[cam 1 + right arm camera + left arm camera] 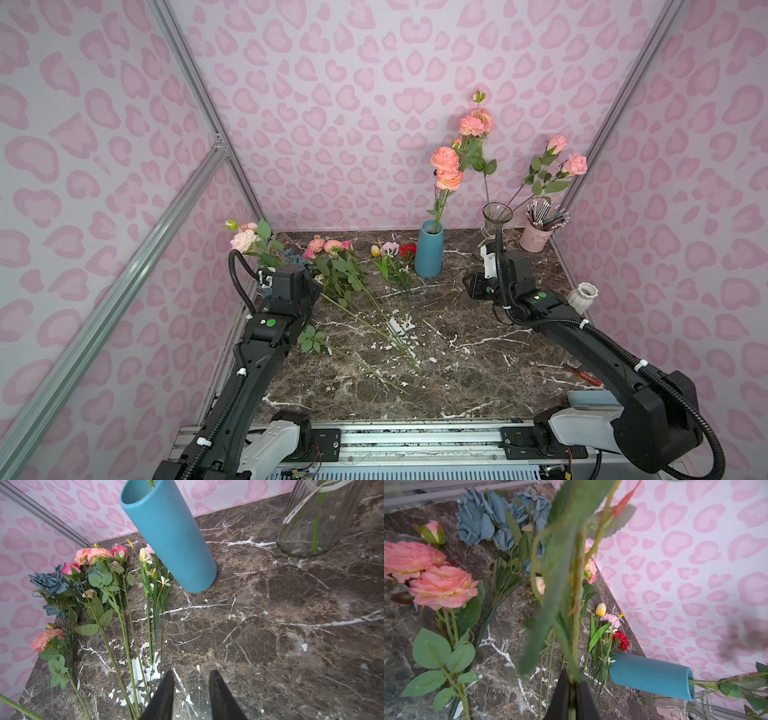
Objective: Place the pink flowers into the vase
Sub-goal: Pick up the flower at the center of the board.
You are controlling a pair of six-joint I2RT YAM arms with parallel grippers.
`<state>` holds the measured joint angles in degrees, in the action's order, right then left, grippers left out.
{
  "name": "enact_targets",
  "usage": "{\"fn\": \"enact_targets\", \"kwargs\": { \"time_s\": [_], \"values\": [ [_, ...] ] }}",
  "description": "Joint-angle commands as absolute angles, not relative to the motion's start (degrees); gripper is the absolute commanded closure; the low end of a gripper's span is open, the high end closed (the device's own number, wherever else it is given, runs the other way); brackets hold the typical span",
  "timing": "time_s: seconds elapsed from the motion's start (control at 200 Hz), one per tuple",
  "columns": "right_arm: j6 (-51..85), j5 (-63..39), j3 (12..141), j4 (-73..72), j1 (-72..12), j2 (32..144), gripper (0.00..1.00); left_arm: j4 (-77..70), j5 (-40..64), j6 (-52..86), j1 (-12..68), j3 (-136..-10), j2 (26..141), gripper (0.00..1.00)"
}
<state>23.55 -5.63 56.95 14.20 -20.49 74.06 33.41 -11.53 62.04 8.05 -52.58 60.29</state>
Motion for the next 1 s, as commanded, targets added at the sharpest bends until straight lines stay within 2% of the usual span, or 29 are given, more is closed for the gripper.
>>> {"fn": "enact_targets", "kwargs": {
  "time_s": [0.0, 0.18, 0.51, 0.995],
  "values": [
    [23.0, -5.1, 58.3, 14.6, -20.5, 73.7, 0.66, 31.4, -10.4, 55.4, 8.1, -56.1, 62.4, 0.96],
    [23.1, -6.6, 59.3, 14.8, -20.5, 73.4, 0.66, 23.3, -3.0, 47.7, 8.2, -58.9, 64.7, 0.97],
    [22.7, -5.0, 61.2, 17.1, -20.6, 72.8, 0.66, 22.6, 10.8, 36.7, 8.5, -71.0, 73.6, 0.96],
    [22.5, -5.6, 62.5, 17.5, -20.8, 73.9, 0.67, 12.9, 26.5, 29.7, 10.1, -69.4, 76.9, 0.96]
  ]
}}
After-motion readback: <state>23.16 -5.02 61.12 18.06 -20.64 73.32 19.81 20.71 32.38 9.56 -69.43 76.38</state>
